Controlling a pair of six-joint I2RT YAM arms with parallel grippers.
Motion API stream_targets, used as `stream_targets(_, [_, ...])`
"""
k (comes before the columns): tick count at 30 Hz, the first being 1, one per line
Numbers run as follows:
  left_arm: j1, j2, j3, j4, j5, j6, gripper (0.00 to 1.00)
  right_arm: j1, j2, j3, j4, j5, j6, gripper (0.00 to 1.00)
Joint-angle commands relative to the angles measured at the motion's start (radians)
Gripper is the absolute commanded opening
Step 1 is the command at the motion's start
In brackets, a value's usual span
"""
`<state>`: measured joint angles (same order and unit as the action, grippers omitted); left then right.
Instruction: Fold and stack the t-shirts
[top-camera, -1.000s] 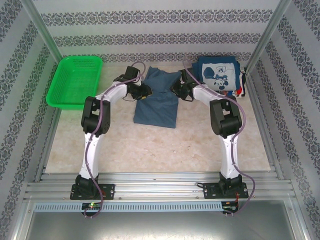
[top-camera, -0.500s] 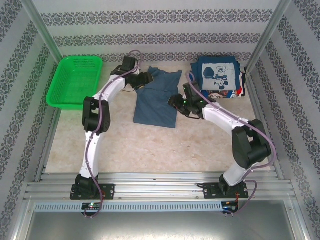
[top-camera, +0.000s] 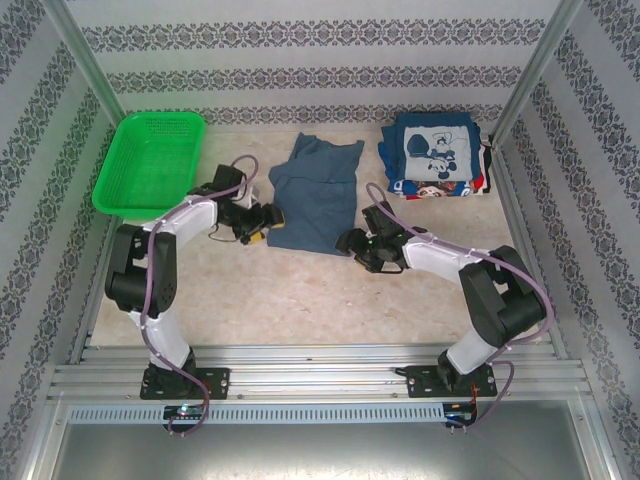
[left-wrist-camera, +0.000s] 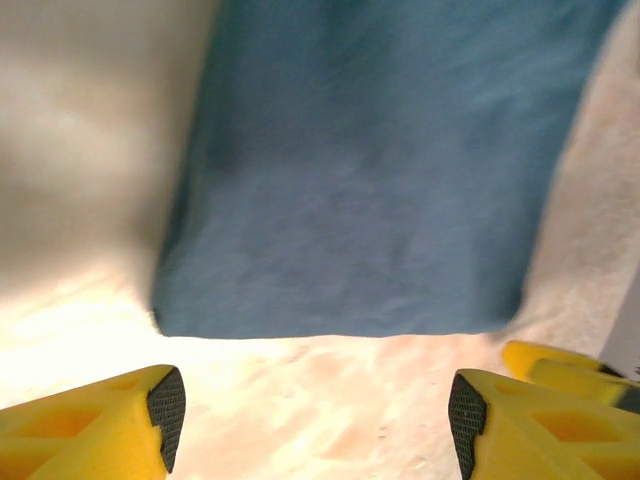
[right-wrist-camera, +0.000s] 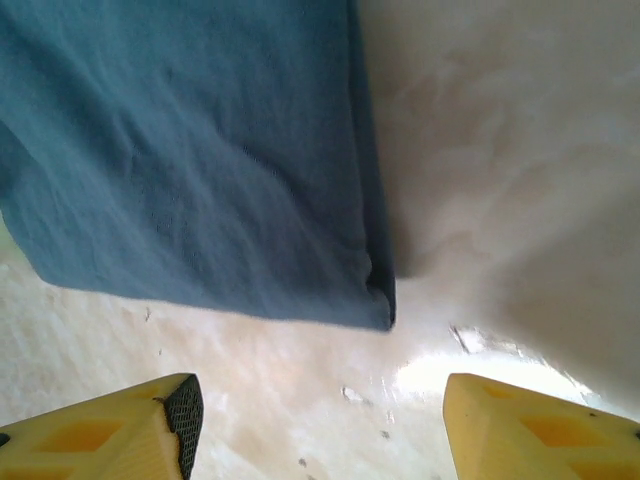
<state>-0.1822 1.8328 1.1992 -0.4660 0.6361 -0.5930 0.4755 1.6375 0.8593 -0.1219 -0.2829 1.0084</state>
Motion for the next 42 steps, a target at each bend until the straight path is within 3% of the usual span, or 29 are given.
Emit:
stream_targets(1, [0.004, 0.027, -0.016, 0.107, 0.026, -0.022, 0.69, -0.014, 0.059, 0.028, 0.071, -0.023, 0.020, 0.66])
stream_targets(10, [-0.003, 0.094, -0.031, 0.147, 0.013, -0.061, 0.63, -0.030, 0.165, 0.096, 0.070, -0.032, 0.011, 0.64])
stream_targets(18, [-0.019, 0.134, -0.002, 0.158, 0.022, -0.058, 0.43, -0.034, 0.246, 0.160, 0.074, -0.041, 0.012, 0.57])
stream_targets(20, [-0.022, 0.141, 0.013, 0.153, 0.023, -0.056, 0.34, -0.037, 0.266, 0.179, 0.070, -0.035, 0.014, 0.52])
stream_targets(23, [-0.023, 0.142, 0.029, 0.134, 0.026, -0.043, 0.25, -0.044, 0.293, 0.215, 0.070, -0.039, 0.023, 0.31])
stream_targets(27, [-0.022, 0.129, 0.042, 0.090, 0.014, -0.004, 0.10, -0.052, 0.296, 0.247, 0.057, -0.042, 0.023, 0.12])
stream_targets(30, [-0.023, 0.094, 0.036, 0.054, 0.012, 0.029, 0.00, -0.057, 0.258, 0.221, 0.050, -0.052, 0.028, 0.04])
stream_targets(32, [-0.023, 0.059, 0.013, 0.036, 0.016, 0.044, 0.00, -0.058, 0.221, 0.193, 0.048, -0.065, 0.031, 0.00])
stream_targets(42, [-0.026, -0.173, -0.204, -0.038, -0.013, 0.085, 0.00, -0.003, -0.131, -0.029, -0.096, -0.106, 0.080, 0.00])
